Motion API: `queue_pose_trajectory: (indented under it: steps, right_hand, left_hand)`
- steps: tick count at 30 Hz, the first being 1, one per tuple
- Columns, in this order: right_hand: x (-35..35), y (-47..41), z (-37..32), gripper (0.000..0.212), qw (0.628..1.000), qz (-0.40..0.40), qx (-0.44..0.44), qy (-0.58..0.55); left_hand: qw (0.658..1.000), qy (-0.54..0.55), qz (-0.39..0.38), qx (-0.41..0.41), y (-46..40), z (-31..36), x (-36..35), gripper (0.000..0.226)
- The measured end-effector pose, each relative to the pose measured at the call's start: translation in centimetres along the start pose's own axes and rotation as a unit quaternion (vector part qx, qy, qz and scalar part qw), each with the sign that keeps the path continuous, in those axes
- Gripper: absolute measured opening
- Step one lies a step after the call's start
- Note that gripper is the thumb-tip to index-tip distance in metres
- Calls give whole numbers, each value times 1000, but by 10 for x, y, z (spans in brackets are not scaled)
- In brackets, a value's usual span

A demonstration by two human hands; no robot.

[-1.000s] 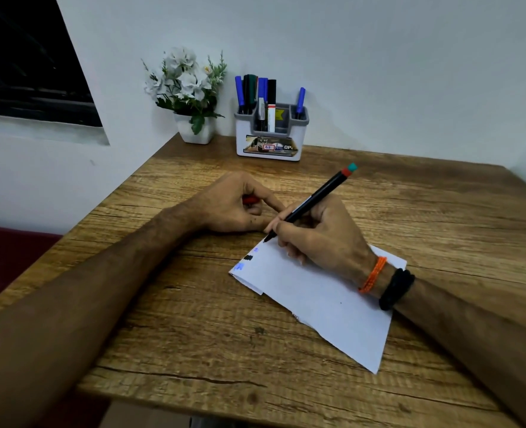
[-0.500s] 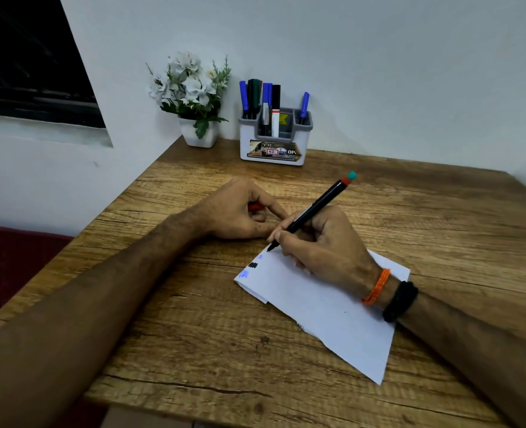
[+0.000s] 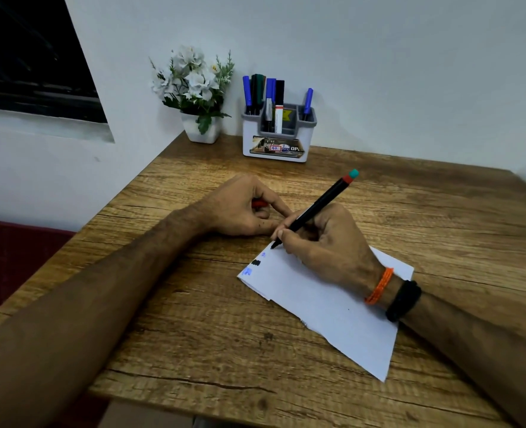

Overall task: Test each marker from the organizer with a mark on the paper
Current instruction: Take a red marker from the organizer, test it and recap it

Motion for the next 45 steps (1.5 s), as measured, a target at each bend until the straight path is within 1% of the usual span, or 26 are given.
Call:
queue_pose_trajectory:
  steps: [6,9,14,17,21,25,29,33,36,40,45]
  right_hand:
    - [-2,0,-1,11,1000,-6,14,8]
    - [2,-1,2,8,1000,11,8,1]
    - [-2,0,0,10,1000,-12,16,-6]
    - [2,-1,4,8,1000,5,4,-12]
    - [-2,0,0,9,1000,-8,23,-5]
    - [2,-2,3,8,1000,8,10,-10]
    - [-2,0,-1,11,999,-11,31,4]
    - [2,-2,3,9,1000,7,15,-4]
    - [-2,0,-1,11,999,-8,36,11]
    - [1,-2,4,8,1000,6,15,-7]
    - [-3,-1,2,9,1000,-7,21,2]
  left_hand:
    - [1000,4,0,-2,-1,-1,-1,26]
    - [1000,-1,0,1,-1,-1,-2,26]
    - [1000,0,4,-3,-1,0,-1,25]
    - [1000,1,6,-3,-1,0,-1,25]
    - [1000,6,2,-1,-1,0,-1,27]
    - [1000,7,-3,-2,-1,0,-2,27]
    - [1000,3,-4,-3,-1,0,-2,27]
    - [1000,-3,-2,-1,-1,0,-2,25]
    - [1000,2,-6,-5,-1,-1,-2,27]
    - [1000,3,-7,-3,-2,-2,-3,26]
    - [1000,16,-12,-3,-3,-6,-5,26]
Point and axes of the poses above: each hand's wrist, its own y-axis away from the middle knuckle, its own x-axis out of the back of the hand, z = x × y, the point moved 7 cm from there along -y, towards the middle knuckle, and after that the axes turned 3 degrees about -x, right-handed, at the moved point
